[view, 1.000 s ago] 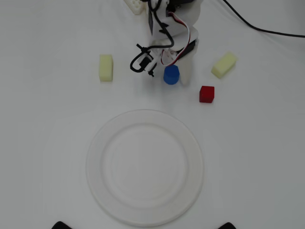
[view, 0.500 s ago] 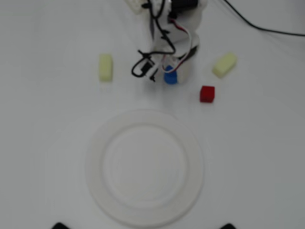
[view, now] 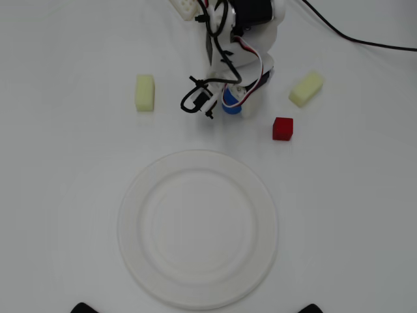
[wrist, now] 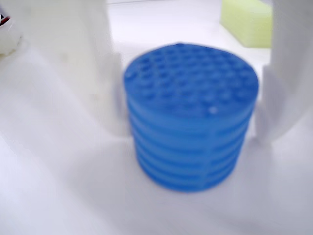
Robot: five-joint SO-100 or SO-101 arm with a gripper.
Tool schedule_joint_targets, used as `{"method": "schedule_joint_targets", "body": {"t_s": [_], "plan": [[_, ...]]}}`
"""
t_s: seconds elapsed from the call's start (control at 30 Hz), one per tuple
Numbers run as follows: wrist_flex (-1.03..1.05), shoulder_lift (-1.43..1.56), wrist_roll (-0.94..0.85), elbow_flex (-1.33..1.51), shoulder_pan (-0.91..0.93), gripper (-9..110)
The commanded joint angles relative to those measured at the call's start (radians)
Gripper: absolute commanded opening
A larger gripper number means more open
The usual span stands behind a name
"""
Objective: Grasp a blue block and put it in the dish.
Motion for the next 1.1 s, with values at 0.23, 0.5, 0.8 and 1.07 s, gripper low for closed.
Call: {"method": "schedule_joint_targets", "body": {"t_s": [0.23,0.5,0.8,1.07], "plan": [[-0.003,0.018,-0.008,-0.046,0.018,0],[0.017,0.124,-0.015,-0.028,0.037,0],[0.000,0.304,-0.006,-0.132,0.201,0],[-0.094,0.164,-0.015,-0.370,0.268,0]]}}
